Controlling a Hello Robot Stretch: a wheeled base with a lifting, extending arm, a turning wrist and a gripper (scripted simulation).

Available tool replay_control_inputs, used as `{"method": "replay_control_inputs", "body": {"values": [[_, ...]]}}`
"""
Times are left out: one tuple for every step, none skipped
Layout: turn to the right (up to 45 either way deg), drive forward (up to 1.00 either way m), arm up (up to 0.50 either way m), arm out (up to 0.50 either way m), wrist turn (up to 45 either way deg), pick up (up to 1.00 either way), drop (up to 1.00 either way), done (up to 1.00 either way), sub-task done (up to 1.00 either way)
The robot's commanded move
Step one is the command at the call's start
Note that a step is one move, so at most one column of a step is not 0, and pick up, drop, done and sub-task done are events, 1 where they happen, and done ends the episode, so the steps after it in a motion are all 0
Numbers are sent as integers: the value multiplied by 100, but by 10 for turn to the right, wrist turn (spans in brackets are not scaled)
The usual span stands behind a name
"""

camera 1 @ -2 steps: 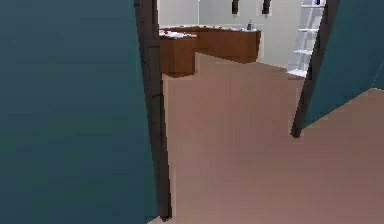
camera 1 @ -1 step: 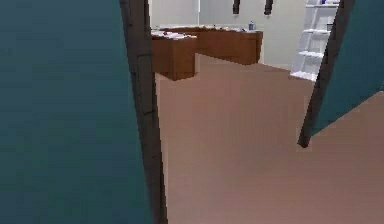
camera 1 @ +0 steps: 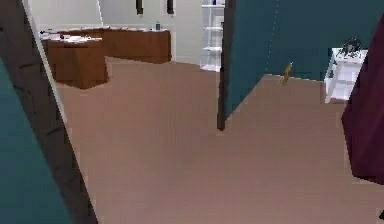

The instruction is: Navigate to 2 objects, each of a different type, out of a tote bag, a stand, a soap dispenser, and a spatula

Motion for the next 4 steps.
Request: {"method": "replay_control_inputs", "body": {"values": [[0,100,0,0,0,0,0,0,0],[180,0,0,0,0,0,0,0,0],[0,10,0,0,0,0,0,0,0],[-300,0,0,0,0,0,0,0,0]]}}
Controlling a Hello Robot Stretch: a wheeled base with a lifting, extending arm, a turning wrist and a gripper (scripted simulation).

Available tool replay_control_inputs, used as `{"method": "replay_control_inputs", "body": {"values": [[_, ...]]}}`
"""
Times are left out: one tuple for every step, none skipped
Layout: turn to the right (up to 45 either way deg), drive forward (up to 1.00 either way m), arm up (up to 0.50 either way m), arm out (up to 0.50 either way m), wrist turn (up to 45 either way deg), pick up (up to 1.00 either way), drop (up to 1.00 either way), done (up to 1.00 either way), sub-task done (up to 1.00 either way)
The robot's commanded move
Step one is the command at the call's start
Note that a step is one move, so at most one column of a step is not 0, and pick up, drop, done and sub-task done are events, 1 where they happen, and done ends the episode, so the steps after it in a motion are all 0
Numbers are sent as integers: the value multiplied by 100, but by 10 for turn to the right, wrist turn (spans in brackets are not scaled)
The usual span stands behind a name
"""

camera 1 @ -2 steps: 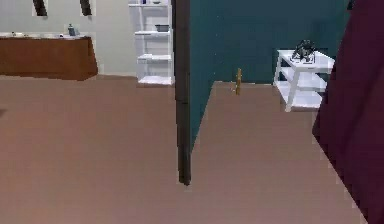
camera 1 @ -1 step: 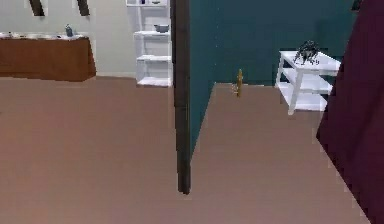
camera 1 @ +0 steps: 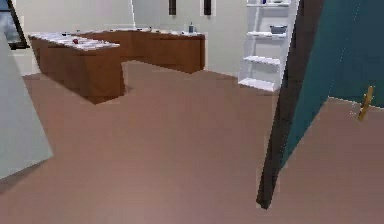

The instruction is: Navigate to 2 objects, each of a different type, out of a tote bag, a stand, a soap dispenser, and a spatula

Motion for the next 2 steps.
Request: {"method": "replay_control_inputs", "body": {"values": [[-30,0,0,0,0,0,0,0,0],[0,100,0,0,0,0,0,0,0]]}}
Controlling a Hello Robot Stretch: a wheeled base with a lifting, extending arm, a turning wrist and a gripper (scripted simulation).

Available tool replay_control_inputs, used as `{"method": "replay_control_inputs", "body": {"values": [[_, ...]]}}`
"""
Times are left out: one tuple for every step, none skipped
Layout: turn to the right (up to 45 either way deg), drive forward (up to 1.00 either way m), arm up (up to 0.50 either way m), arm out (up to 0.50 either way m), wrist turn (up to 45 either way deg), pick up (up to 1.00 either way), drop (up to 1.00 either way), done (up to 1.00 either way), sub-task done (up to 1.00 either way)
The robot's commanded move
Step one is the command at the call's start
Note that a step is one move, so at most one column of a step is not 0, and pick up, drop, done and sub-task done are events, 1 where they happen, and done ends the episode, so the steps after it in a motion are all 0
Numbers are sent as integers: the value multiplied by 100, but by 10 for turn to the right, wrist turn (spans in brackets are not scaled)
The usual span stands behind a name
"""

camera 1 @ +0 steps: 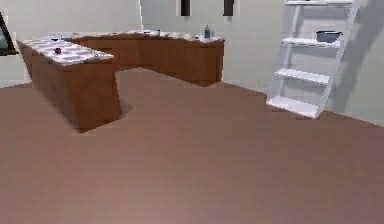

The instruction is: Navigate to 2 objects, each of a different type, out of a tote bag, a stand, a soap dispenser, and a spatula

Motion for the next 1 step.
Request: {"method": "replay_control_inputs", "body": {"values": [[0,45,0,0,0,0,0,0,0]]}}
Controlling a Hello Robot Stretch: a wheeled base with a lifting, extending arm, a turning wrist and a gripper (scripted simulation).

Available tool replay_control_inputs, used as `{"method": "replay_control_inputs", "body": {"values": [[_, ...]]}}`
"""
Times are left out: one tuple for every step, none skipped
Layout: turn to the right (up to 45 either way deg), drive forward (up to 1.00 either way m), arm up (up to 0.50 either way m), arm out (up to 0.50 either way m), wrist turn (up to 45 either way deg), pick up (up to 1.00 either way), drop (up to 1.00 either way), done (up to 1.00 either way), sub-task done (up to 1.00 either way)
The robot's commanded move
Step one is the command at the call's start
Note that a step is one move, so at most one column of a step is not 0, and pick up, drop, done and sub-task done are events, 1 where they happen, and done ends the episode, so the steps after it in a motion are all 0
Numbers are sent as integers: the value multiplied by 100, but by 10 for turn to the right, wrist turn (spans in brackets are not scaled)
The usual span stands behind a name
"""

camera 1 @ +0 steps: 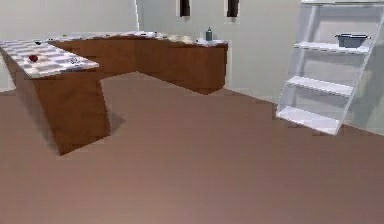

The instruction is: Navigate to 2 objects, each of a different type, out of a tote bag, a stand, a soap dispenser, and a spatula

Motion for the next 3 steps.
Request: {"method": "replay_control_inputs", "body": {"values": [[60,0,0,0,0,0,0,0,0],[0,100,0,0,0,0,0,0,0],[0,100,0,0,0,0,0,0,0]]}}
